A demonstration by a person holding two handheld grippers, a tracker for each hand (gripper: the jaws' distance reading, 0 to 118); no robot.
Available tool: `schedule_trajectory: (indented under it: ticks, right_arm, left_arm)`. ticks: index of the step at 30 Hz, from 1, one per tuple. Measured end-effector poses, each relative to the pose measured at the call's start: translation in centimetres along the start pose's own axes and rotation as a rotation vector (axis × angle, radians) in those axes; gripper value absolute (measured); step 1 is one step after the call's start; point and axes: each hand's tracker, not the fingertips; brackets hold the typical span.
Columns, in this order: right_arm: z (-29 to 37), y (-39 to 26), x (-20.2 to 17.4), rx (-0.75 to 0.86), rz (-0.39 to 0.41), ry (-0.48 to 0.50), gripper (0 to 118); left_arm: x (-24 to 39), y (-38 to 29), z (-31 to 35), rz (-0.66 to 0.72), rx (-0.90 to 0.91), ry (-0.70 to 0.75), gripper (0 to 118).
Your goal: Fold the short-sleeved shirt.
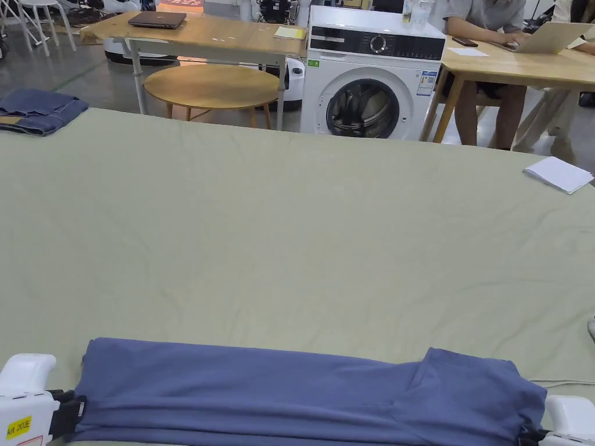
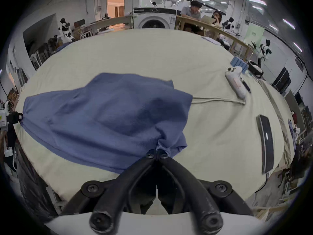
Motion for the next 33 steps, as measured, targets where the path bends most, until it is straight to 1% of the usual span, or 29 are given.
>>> schedule_trajectory:
  ticks: [4,5,6,7,8,9,10,12,14,16,18,19,22,24,26,27,28,29,30,31,32,33]
  right_arm:
    - [0.2,0.0,0.0,0.013,-0.008,-0.005,1]
    - [0.4,0.2,0.0,0.015,0.001,-0.008,7]
    - [0.8,0.4,-0.1,0.013,0.008,-0.016,22]
    - [1.6,0.6,0.0,0.015,0.011,-0.033,41]
    - [2.3,0.8,0.0,0.032,0.01,-0.046,58]
    - [3.2,1.1,0.0,0.066,0.001,-0.061,63]
    - [4.5,1.4,-0.4,0.085,-0.002,-0.067,63]
    - [6.5,2.1,-0.9,0.118,-0.007,-0.074,63]
    - [7.7,2.5,-1.5,0.192,-0.022,-0.076,63]
    - [8.9,3.0,-2.9,0.27,-0.061,-0.082,63]
    - [9.2,3.5,-4.4,0.368,-0.071,-0.057,63]
    - [9.3,3.8,-5.7,0.417,-0.079,-0.066,63]
    - [9.0,5.0,-8.5,0.55,-0.108,0.012,62]
    - [8.8,5.8,-10.4,0.623,-0.106,0.029,62]
    - [9.2,6.3,-12.2,0.714,-0.082,0.034,62]
    - [9.3,6.6,-13.1,0.757,-0.074,0.026,59]
    - [9.7,6.7,-13.9,0.797,-0.076,0.019,53]
    - [10.0,6.8,-14.5,0.831,-0.078,0.019,40]
    - [10.2,7.0,-15.1,0.847,-0.077,0.023,17]
    - [10.4,7.3,-15.7,0.864,-0.089,0.015,6]
    - [10.6,7.4,-16.1,0.874,-0.092,0.013,2]
    - [10.8,7.4,-16.4,0.906,-0.101,0.021,0]
  left_arm:
    - [-0.8,0.4,0.3,0.053,-0.006,-0.034,0]
    - [-0.9,0.6,0.5,0.066,-0.008,-0.04,0]
    - [-0.9,0.9,0.8,0.084,-0.009,-0.045,3]
    - [-0.8,1.2,1.3,0.098,-0.001,-0.045,9]
    - [-0.7,1.3,1.8,0.099,0.015,-0.046,19]
    - [-0.4,1.6,2.3,0.093,0.039,-0.038,32]
    - [-0.1,2.0,3.0,0.084,0.066,-0.023,36]
    - [0.5,2.6,4.1,0.07,0.134,-0.036,39]
    - [1.3,3.1,4.8,0.054,0.192,-0.051,39]
    - [2.5,3.9,5.2,0.04,0.261,-0.046,39]
    - [3.8,4.4,5.3,0.03,0.325,-0.048,39]
    - [4.6,4.8,5.3,0.024,0.358,-0.05,39]
    - [7.0,5.6,5.0,-0.002,0.462,-0.03,39]
    - [8.8,5.9,5.2,-0.024,0.533,0.019,39]
    - [10.3,6.2,5.4,-0.064,0.603,0.06,39]
    - [11.0,6.2,5.8,-0.083,0.64,0.078,39]
    - [11.4,6.2,5.9,-0.098,0.679,0.095,36]
    - [11.6,6.4,5.9,-0.102,0.697,0.1,29]
    - [11.9,6.4,6.2,-0.112,0.72,0.106,16]
    - [12.4,6.4,6.5,-0.124,0.748,0.13,8]
    - [12.6,6.5,6.7,-0.141,0.767,0.136,1]
    - [12.9,6.6,6.9,-0.15,0.769,0.143,0]
